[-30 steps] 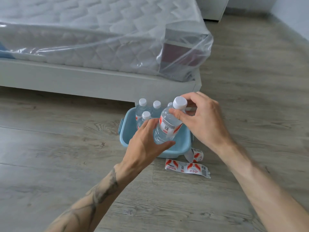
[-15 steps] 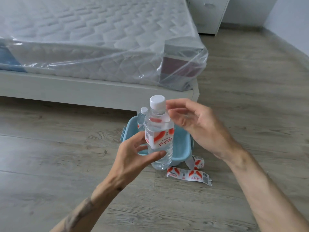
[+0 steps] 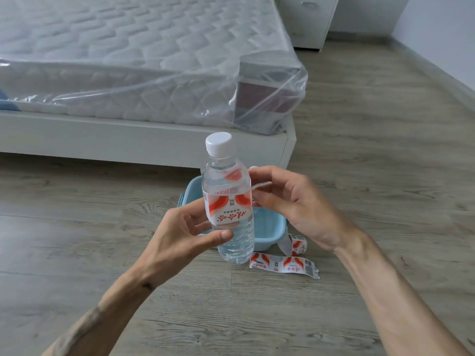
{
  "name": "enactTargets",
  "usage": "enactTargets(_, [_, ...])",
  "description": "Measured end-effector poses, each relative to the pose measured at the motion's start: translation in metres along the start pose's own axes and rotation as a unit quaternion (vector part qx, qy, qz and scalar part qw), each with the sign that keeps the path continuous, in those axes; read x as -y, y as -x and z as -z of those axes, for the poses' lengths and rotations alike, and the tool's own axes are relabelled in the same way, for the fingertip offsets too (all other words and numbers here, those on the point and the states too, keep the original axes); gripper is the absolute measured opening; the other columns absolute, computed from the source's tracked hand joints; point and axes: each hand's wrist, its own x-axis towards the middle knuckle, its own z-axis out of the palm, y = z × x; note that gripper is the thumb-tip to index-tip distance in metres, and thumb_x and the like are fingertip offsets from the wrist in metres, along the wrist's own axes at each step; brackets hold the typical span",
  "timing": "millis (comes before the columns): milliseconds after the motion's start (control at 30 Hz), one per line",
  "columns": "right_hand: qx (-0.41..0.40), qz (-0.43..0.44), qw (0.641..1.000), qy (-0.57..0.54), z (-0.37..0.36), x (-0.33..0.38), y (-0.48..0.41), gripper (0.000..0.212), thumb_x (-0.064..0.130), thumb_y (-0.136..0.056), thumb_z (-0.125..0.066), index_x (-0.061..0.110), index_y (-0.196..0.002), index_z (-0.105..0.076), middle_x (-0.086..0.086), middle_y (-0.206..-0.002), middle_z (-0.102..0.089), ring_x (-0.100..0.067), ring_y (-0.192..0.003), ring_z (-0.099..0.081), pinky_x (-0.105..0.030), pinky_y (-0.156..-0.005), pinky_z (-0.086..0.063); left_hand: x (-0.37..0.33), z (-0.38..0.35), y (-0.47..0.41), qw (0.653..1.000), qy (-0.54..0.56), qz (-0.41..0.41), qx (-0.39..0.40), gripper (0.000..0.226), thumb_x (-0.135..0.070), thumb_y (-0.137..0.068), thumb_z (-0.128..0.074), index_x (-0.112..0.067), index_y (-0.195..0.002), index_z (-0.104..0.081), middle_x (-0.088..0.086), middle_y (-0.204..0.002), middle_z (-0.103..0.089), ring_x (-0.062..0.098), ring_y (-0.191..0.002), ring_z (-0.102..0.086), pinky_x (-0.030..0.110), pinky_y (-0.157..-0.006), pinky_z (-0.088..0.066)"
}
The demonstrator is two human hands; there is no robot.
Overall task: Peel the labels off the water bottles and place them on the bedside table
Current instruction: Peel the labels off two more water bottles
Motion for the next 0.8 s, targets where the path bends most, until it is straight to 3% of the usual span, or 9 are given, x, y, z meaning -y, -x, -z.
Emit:
enactTargets(233, [-0.026,0.002,0.999,-0.037,-0.005,0.003,0.007,0.030,0.036,-0.087,-0.078,0.028,-0.116,-0.074,-0.001,-0.115,-0.077,-0.020,-0.110,-0.074,-0.044,-0.104,-0.058,-0.003,0.002,0.004,1.000,0.006,0.008,0.004,0.045,-0.016,-0.084,-0.085,-0.010,-0.127,-0.073,0.005,-0.127,-0.080,0.024,-0.124,-0.074,0.040,-0.109,-0.056])
enactTargets(600, [0.016,0.000,0.999,-0.045,-0.010,0.008,0.004,0.033,0.018,-0.104,-0.061,0.015,-0.136,-0.068,0.001,-0.130,-0.076,-0.015,-0.124,-0.070,-0.032,-0.105,-0.055,-0.011,0.005,0.008,0.999,0.015,0.006,0.035,0.042,-0.003,-0.090,-0.073,-0.006,-0.132,-0.069,0.008,-0.132,-0.078,0.025,-0.127,-0.073,0.033,-0.104,-0.058])
enactTargets(800, [0.017,-0.010,0.998,-0.061,-0.006,0.010,0.002,0.029,0.021,-0.102,-0.065,0.014,-0.130,-0.072,-0.002,-0.125,-0.078,-0.018,-0.119,-0.073,-0.029,-0.103,-0.056,-0.017,0.006,0.009,0.999,0.004,0.008,0.050,0.043,-0.004,-0.089,-0.073,-0.004,-0.132,-0.068,0.008,-0.132,-0.078,0.026,-0.127,-0.073,0.036,-0.106,-0.058])
